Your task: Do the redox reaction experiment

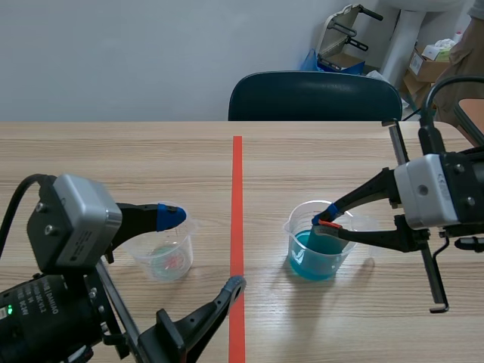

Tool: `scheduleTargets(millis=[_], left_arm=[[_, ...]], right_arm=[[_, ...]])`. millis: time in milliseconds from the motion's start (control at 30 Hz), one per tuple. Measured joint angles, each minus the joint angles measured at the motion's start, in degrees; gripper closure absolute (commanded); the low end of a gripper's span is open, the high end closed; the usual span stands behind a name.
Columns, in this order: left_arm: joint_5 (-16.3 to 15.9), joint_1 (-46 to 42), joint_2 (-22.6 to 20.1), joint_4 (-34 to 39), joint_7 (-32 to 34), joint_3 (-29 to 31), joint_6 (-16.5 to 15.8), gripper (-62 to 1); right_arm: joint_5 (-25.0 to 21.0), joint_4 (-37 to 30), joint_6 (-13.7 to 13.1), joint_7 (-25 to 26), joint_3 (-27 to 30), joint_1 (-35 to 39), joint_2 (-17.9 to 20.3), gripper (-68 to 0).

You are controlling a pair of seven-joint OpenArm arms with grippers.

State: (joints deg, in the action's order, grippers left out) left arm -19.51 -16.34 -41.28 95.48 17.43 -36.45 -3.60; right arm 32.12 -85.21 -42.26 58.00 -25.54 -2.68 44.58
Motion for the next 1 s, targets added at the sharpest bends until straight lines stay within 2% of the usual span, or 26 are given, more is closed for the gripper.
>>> scheduleTargets(millis=[267, 467, 1000], left_arm=[[0.0, 0.0, 0.0, 0.0, 0.0, 0.0, 0.0, -61.7], [0.0, 0.0, 0.0, 0.0, 0.0, 0.0, 0.0, -61.7], [0.0, 0.0, 0.0, 0.0, 0.0, 0.0, 0.0, -61.7]], right_arm=[[0.0, 0.0, 0.0, 0.2, 0.0, 0.0, 0.0, -0.6], [0.0, 0.0, 0.0, 2.8, 0.2, 0.0, 0.1, -0.6], [-18.1, -1.7, 0.0, 3.7, 1.6, 0.0, 9.0, -0.6]])
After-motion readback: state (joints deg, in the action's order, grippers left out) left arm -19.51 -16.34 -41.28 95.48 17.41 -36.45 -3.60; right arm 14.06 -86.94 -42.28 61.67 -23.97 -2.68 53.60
